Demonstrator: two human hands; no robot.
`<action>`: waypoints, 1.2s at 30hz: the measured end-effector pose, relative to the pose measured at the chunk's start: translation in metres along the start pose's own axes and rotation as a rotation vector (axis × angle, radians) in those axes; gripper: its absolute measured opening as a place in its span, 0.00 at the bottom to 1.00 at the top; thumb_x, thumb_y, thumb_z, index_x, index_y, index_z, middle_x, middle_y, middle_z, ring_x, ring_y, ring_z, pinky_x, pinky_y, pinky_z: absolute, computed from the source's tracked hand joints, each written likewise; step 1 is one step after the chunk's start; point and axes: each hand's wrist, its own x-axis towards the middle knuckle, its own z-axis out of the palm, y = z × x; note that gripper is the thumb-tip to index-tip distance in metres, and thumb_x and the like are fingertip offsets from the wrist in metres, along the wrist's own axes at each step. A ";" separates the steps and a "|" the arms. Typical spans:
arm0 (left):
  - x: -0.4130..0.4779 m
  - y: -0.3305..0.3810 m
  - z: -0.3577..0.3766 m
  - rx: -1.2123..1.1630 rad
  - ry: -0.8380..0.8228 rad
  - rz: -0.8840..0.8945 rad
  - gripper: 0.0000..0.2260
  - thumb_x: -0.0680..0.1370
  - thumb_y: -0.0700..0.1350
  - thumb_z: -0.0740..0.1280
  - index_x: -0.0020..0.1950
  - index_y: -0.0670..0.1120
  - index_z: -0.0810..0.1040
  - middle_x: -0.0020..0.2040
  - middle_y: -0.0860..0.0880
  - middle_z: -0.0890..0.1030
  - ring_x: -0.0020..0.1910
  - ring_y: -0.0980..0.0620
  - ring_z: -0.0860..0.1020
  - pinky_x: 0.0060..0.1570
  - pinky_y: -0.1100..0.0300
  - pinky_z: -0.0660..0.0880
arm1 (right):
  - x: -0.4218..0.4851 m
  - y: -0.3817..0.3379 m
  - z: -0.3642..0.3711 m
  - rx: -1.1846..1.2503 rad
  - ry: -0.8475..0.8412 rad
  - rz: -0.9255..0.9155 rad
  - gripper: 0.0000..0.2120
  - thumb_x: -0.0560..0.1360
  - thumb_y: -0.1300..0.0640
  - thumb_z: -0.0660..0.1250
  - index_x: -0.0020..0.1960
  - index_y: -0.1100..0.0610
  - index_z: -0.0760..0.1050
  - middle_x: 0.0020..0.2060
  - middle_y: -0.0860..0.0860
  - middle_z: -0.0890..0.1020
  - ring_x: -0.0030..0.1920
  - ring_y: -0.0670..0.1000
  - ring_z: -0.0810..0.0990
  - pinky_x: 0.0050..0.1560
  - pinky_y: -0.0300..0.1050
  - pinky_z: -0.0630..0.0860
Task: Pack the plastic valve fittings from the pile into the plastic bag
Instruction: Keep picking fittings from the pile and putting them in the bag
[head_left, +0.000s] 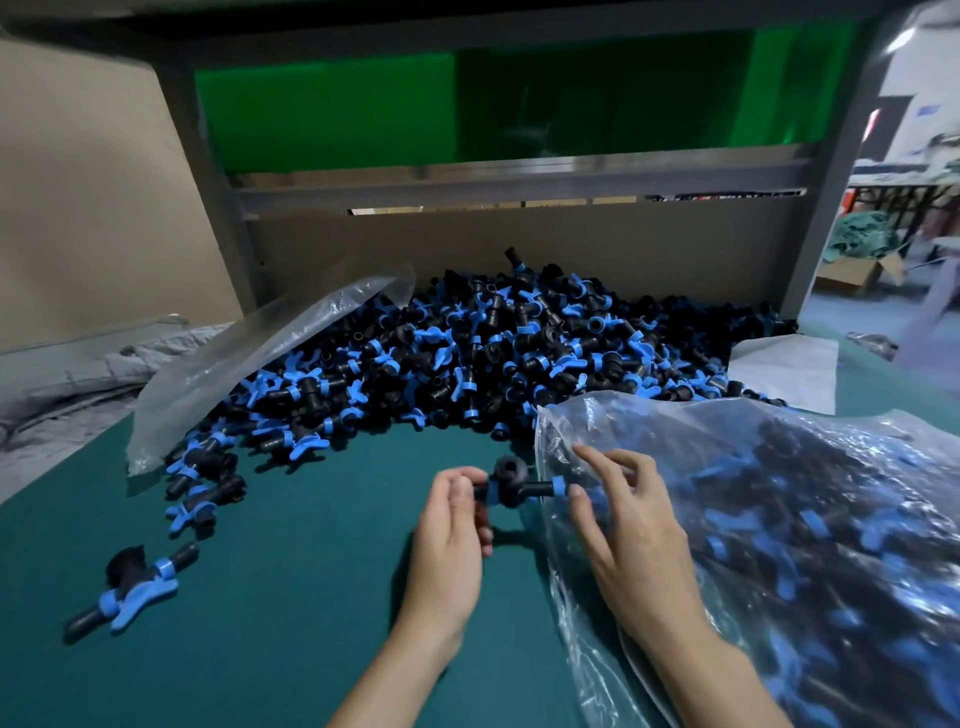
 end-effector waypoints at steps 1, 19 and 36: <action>-0.003 0.002 0.005 -0.052 -0.006 -0.021 0.12 0.85 0.47 0.54 0.49 0.54 0.77 0.31 0.58 0.73 0.31 0.56 0.72 0.32 0.61 0.72 | -0.001 0.000 -0.001 0.029 0.007 -0.018 0.17 0.80 0.47 0.58 0.68 0.46 0.72 0.56 0.45 0.69 0.49 0.47 0.76 0.40 0.43 0.74; -0.003 0.010 0.000 -0.191 -0.037 -0.073 0.10 0.83 0.49 0.59 0.54 0.47 0.77 0.35 0.56 0.80 0.36 0.59 0.76 0.31 0.65 0.72 | -0.002 0.006 0.003 0.038 -0.049 -0.079 0.13 0.81 0.45 0.57 0.61 0.47 0.74 0.55 0.42 0.68 0.53 0.45 0.71 0.51 0.45 0.74; -0.004 0.008 0.000 -0.098 -0.026 -0.024 0.07 0.83 0.46 0.59 0.55 0.51 0.77 0.40 0.57 0.81 0.38 0.59 0.77 0.35 0.67 0.73 | -0.003 0.004 0.001 0.069 -0.026 -0.108 0.12 0.81 0.49 0.60 0.63 0.48 0.73 0.55 0.43 0.69 0.53 0.46 0.73 0.53 0.48 0.76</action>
